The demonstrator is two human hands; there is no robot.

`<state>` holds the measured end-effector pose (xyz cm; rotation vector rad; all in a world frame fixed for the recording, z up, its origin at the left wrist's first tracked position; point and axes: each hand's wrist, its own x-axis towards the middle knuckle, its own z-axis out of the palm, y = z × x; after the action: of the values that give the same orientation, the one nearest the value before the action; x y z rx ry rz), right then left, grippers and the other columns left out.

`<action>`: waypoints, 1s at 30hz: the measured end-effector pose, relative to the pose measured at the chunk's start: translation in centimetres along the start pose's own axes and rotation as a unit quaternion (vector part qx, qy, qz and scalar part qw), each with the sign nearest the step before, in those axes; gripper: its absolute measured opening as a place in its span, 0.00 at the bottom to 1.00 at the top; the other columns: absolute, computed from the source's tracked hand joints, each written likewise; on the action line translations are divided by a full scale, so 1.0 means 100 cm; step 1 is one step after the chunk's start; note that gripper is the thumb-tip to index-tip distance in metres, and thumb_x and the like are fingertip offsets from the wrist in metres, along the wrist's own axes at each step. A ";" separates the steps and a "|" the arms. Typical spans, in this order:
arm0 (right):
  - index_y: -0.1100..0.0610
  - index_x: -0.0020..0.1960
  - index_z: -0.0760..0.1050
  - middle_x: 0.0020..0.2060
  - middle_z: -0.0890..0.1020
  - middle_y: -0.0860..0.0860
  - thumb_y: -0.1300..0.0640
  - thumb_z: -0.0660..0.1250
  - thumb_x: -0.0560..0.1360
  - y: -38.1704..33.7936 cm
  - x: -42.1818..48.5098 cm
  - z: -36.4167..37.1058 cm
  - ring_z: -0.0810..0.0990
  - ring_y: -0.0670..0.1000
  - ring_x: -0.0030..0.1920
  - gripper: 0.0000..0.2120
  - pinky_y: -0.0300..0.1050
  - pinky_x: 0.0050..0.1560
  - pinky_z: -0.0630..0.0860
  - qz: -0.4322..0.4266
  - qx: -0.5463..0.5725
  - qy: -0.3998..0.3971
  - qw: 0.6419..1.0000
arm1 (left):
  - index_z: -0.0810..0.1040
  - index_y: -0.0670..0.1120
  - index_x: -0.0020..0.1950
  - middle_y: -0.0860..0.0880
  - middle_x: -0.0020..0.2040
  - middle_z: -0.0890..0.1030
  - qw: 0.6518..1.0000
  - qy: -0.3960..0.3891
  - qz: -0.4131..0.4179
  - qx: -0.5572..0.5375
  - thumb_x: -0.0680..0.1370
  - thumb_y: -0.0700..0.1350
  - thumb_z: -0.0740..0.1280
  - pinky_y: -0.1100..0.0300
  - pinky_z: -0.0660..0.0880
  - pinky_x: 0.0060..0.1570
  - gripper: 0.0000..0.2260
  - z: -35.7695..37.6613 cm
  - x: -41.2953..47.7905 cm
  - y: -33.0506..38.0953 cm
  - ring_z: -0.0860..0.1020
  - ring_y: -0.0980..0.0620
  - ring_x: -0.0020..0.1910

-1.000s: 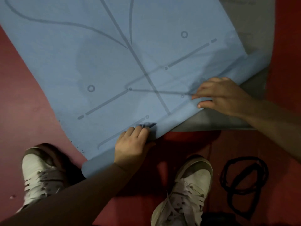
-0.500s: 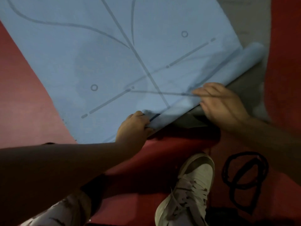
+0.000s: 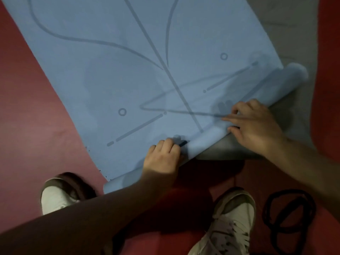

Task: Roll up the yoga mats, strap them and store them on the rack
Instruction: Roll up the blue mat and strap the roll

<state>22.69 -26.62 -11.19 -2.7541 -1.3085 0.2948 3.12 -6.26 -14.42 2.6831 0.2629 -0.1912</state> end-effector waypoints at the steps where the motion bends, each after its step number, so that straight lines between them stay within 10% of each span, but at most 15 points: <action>1: 0.56 0.51 0.83 0.46 0.77 0.55 0.61 0.75 0.66 -0.004 0.000 0.001 0.73 0.61 0.45 0.14 0.54 0.45 0.72 0.005 -0.003 -0.004 1.000 | 0.76 0.45 0.43 0.45 0.44 0.77 0.999 0.013 0.017 0.026 0.77 0.48 0.62 0.50 0.67 0.41 0.08 -0.001 0.001 0.000 0.76 0.42 0.40; 7: 0.60 0.54 0.79 0.47 0.77 0.56 0.62 0.70 0.67 -0.013 -0.002 0.006 0.73 0.62 0.46 0.16 0.56 0.46 0.76 0.045 -0.016 -0.004 0.999 | 0.78 0.42 0.47 0.42 0.46 0.77 0.990 -0.014 0.086 0.113 0.69 0.52 0.74 0.49 0.69 0.39 0.16 -0.006 -0.009 0.000 0.74 0.42 0.40; 15: 0.59 0.53 0.79 0.53 0.78 0.58 0.61 0.63 0.74 -0.022 -0.003 0.012 0.76 0.62 0.52 0.10 0.55 0.46 0.79 0.063 0.009 0.062 0.996 | 0.76 0.50 0.65 0.51 0.54 0.79 0.999 -0.042 -0.019 -0.021 0.70 0.52 0.64 0.53 0.68 0.45 0.23 -0.012 -0.007 -0.011 0.75 0.46 0.47; 23: 0.61 0.61 0.77 0.55 0.78 0.57 0.62 0.75 0.65 -0.012 -0.009 0.004 0.73 0.60 0.58 0.24 0.54 0.58 0.75 0.007 0.048 0.022 0.999 | 0.79 0.53 0.59 0.52 0.52 0.79 0.998 -0.027 -0.044 -0.046 0.74 0.54 0.61 0.54 0.65 0.48 0.17 -0.013 -0.006 -0.017 0.74 0.47 0.50; 30: 0.59 0.56 0.80 0.54 0.79 0.56 0.61 0.77 0.66 -0.007 0.005 0.005 0.75 0.61 0.57 0.19 0.55 0.50 0.79 -0.019 0.027 0.010 0.999 | 0.80 0.46 0.59 0.44 0.50 0.76 0.998 -0.031 0.029 0.055 0.67 0.61 0.73 0.50 0.74 0.44 0.27 -0.018 0.000 -0.021 0.72 0.44 0.48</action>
<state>22.41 -25.77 -11.70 -2.6777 -1.3251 0.2942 2.89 -3.64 -13.65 2.7842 0.1603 -0.2787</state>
